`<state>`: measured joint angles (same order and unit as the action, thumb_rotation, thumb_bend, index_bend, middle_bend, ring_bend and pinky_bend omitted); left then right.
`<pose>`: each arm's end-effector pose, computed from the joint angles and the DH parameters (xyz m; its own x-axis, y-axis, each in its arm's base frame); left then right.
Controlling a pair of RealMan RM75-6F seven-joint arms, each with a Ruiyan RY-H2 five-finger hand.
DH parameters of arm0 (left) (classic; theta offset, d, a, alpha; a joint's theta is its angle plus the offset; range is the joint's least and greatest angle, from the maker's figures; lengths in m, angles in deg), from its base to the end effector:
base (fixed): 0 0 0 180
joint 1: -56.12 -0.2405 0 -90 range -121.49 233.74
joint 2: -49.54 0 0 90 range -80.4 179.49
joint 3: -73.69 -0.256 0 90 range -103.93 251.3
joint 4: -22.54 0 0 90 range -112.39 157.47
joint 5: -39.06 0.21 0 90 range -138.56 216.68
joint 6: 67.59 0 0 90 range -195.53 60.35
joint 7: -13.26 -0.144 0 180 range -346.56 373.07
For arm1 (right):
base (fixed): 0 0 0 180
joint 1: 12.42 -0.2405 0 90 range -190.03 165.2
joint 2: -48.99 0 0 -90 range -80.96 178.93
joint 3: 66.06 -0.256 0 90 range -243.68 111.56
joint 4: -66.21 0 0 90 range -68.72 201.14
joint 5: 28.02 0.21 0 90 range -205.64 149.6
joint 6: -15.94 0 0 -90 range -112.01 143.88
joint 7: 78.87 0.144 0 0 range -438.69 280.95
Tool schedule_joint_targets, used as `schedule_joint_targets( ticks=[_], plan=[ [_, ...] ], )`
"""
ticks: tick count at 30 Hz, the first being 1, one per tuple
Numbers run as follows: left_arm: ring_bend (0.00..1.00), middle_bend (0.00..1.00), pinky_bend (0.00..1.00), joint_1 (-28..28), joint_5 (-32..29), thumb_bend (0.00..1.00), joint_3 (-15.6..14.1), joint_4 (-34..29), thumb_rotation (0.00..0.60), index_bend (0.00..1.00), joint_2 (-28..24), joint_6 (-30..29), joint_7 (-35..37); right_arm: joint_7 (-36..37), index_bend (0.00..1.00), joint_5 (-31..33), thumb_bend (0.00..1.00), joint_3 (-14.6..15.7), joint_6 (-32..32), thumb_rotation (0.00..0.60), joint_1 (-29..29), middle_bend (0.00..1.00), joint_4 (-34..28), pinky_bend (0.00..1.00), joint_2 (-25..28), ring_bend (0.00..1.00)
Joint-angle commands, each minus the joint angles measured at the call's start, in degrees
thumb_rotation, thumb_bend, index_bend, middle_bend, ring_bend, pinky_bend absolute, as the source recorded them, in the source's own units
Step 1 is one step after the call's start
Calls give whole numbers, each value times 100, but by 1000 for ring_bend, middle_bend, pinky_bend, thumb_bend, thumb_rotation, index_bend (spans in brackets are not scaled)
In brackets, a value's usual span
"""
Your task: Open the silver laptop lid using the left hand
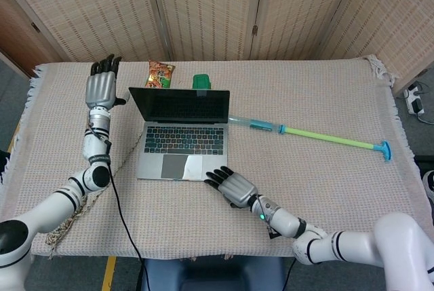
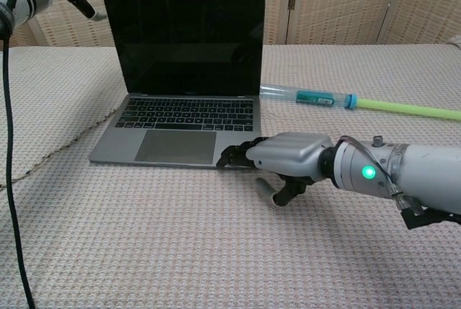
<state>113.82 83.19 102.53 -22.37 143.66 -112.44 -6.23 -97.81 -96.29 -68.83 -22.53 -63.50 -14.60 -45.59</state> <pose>-0.1562 0.5152 0.0891 0.3822 -0.0310 0.9236 0.9232 0.0570 -0.3801 -0.1212 -0.3064 -0.0946 0.6512 -0.4340 0.6226 -0.7007 -0.6590 0.2735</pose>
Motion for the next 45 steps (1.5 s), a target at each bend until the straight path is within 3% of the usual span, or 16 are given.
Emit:
schedule_joint_targets(
  ticks=[1, 8, 13, 18, 28, 36, 45],
  plan=[
    [0, 27, 0, -112, 124, 364, -72, -150, 600, 0, -91, -73, 171, 25, 0, -9, 831, 7, -21, 600, 11, 0, -3, 0, 16, 43],
    [0, 23, 0, -673, 852, 365, -513, -932, 600, 0, -486, -559, 707, 170, 0, -144, 830, 1, -177, 600, 80, 0, -120, 0, 109, 40],
    [0, 18, 0, -1164, 1120, 366, -782, -1779, 600, 0, -908, -907, 899, 389, 0, -512, 830, -14, -625, 600, 264, 0, -470, 0, 386, 46],
    [0, 18, 0, -1809, 1378, 369, -1129, -2930, 600, 0, -1480, -1501, 873, 344, 0, -770, 830, 118, -1452, 600, 761, 0, -1166, 0, 1189, 85],
    [0, 22, 0, -3083, 2172, 373, -1876, -4049, 600, 23, -2034, -2900, 1177, 450, 0, -1155, 791, 631, -3311, 600, 2207, 11, -2083, 12, 2791, 124],
    [0, 23, 0, -3974, 2726, 373, -2418, -4679, 600, 32, -2362, -3826, 1227, 997, 0, -1567, 754, 930, -4759, 600, 3428, 11, -1734, 12, 3205, 127],
    [0, 25, 0, -4628, 3253, 373, -2768, -4857, 600, 43, -2419, -4448, 1424, 1469, 0, -1857, 754, 945, -5424, 600, 4129, 11, -1376, 11, 3229, 123]
  ],
)
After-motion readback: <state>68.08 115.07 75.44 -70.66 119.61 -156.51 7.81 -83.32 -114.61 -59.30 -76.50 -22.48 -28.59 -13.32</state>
